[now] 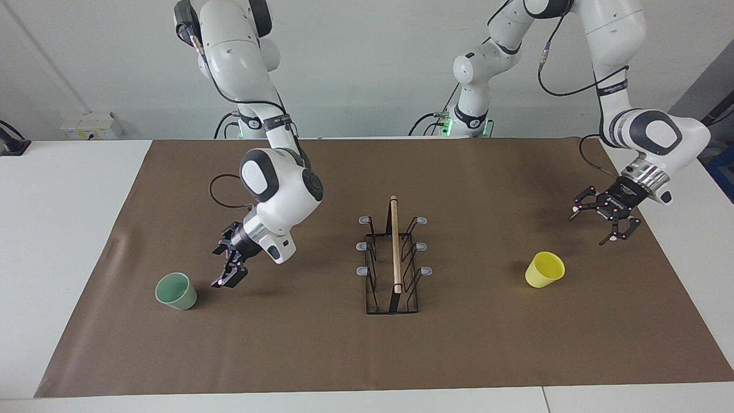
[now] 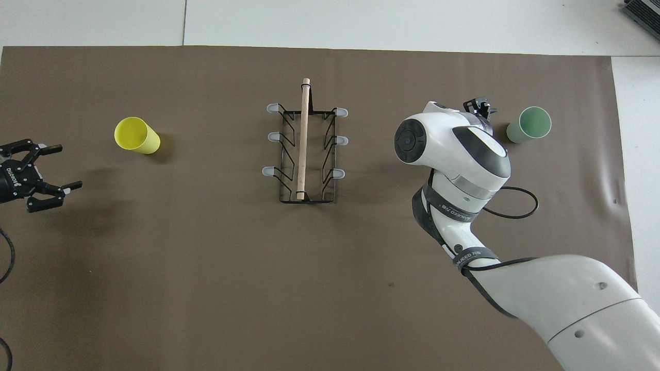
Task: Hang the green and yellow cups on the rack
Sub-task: 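Move the right gripper toward the green cup while the left gripper approaches, then grasp the yellow cup with the left gripper while the right grasps green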
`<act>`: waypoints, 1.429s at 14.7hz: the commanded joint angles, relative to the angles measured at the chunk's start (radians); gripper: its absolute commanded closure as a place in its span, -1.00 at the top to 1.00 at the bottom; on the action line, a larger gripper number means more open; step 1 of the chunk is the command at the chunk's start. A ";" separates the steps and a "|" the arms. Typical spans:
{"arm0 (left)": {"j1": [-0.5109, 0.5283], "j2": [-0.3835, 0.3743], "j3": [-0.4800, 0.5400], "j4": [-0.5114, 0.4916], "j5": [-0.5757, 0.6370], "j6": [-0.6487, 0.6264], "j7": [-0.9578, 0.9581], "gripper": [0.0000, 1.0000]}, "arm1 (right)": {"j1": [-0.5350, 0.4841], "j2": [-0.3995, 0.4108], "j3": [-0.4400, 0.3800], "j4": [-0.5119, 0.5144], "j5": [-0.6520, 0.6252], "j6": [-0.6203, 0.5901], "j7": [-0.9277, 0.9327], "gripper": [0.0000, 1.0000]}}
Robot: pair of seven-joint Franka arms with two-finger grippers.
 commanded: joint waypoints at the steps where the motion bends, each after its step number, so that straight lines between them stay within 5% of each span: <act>1: -0.013 -0.035 -0.001 -0.023 -0.001 0.024 -0.020 1.00 | -0.022 0.001 0.002 -0.062 -0.033 0.091 0.068 1.00; 6: -0.144 -0.052 0.001 -0.026 0.131 0.132 -0.034 1.00 | -0.055 -0.003 0.001 -0.123 -0.071 0.165 0.099 1.00; 11: -0.142 -0.098 -0.001 -0.077 0.127 0.177 -0.094 1.00 | -0.113 -0.003 0.001 -0.166 -0.212 0.243 0.101 1.00; 15: -0.009 0.000 -0.008 -0.053 -0.017 0.144 -0.114 1.00 | -0.134 -0.003 0.001 -0.177 -0.289 0.268 0.101 1.00; 21: -0.059 0.052 -0.013 -0.045 -0.258 0.102 0.136 1.00 | -0.157 -0.005 0.001 -0.195 -0.430 0.319 0.131 1.00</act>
